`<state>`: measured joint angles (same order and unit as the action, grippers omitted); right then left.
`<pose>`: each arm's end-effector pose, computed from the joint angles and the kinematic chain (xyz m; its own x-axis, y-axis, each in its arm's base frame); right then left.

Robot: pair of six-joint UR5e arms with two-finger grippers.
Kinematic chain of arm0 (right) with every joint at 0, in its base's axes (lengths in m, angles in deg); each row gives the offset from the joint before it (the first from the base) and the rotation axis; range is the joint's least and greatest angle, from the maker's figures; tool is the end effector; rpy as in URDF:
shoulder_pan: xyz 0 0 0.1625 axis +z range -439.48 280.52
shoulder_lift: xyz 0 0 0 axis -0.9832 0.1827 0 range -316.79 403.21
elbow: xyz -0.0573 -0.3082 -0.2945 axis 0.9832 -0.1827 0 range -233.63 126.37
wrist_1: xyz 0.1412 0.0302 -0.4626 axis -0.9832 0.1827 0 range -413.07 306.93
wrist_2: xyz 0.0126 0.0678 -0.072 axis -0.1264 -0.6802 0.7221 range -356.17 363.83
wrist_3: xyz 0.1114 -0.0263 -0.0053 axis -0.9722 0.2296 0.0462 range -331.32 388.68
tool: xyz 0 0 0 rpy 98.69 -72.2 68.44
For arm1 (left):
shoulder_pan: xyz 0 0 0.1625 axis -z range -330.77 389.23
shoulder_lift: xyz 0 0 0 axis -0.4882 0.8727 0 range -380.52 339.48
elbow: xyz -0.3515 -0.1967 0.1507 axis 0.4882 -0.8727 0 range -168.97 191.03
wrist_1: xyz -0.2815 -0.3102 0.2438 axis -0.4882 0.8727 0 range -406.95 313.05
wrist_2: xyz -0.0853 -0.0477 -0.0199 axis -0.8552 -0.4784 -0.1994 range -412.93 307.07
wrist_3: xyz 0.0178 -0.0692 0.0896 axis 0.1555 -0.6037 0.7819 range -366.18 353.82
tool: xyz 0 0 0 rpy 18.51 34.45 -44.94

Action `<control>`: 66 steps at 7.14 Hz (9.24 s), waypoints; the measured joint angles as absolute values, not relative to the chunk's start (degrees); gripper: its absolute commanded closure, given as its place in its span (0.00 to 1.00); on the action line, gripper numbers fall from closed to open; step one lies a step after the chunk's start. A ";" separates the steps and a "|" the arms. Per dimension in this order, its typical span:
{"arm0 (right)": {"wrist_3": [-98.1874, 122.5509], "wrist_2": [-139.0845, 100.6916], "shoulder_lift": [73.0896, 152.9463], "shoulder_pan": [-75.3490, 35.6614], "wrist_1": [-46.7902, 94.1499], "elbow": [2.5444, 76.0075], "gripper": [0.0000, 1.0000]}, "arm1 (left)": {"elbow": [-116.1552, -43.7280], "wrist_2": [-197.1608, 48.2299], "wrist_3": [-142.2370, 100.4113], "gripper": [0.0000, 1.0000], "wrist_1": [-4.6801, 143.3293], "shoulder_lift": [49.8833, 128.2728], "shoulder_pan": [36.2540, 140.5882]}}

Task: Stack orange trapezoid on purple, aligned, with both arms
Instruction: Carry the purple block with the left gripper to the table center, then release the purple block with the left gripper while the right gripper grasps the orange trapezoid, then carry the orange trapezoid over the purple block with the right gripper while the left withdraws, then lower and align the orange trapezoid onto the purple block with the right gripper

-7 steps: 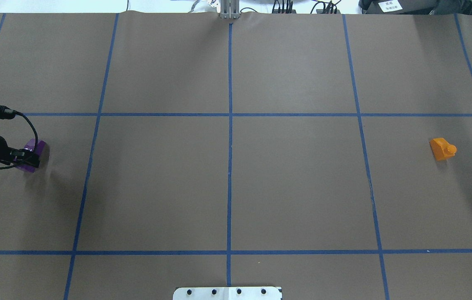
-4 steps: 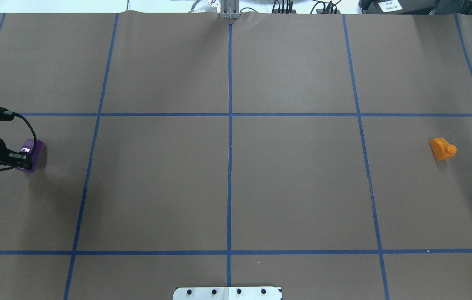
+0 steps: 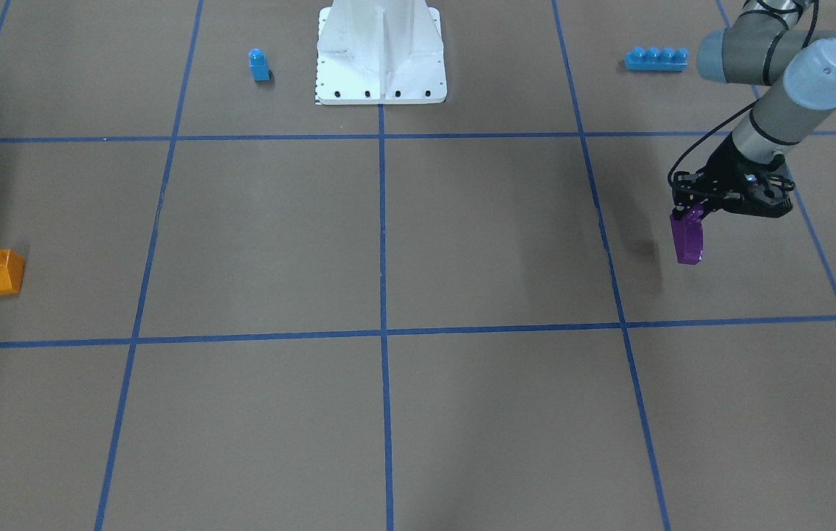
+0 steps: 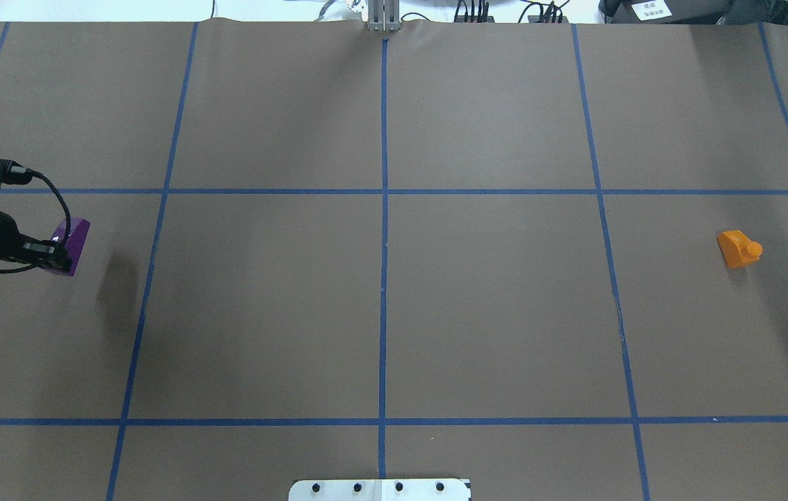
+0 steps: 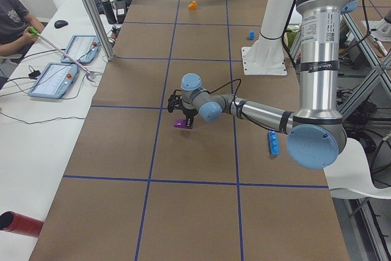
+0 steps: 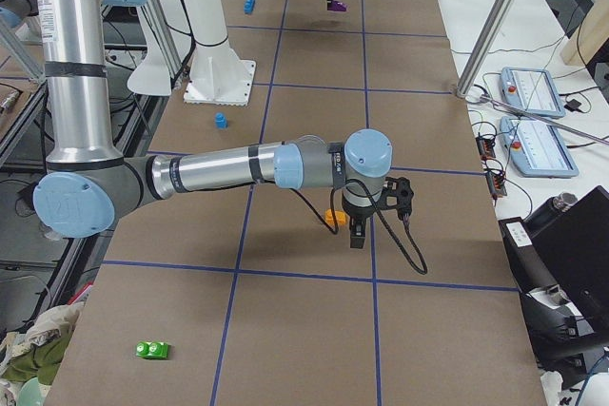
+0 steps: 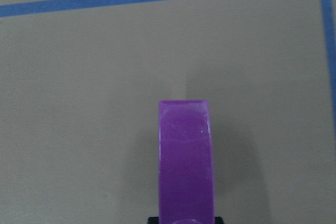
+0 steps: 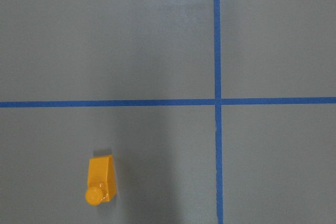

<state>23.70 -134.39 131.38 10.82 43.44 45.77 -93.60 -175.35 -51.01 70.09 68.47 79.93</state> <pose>0.0508 -0.5762 0.5696 0.6637 0.0288 0.7474 -0.0631 0.9979 0.0177 0.3142 -0.4975 0.4912 0.6453 0.1570 -0.7477 -0.0362 0.9838 0.1754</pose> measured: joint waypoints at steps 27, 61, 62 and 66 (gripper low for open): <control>-8.47 -124.73 138.49 -12.90 8.18 44.18 0.00 | -74.42 -162.22 -41.51 0.00 40.06 125.83 67.47; -85.31 -110.55 76.51 -45.35 32.32 18.07 1.00 | -91.03 -177.03 -2.05 0.00 35.49 77.85 106.13; -85.31 -110.66 76.53 -45.19 32.40 18.51 1.00 | -91.06 -177.03 -2.05 0.00 35.51 77.85 106.13; -85.31 -110.86 77.62 -45.02 32.55 18.94 1.00 | -91.18 -178.36 -2.13 0.00 35.57 77.92 106.13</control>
<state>-85.31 -110.86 77.62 -45.02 32.55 18.94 -91.18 -178.36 -2.13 35.57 77.92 106.13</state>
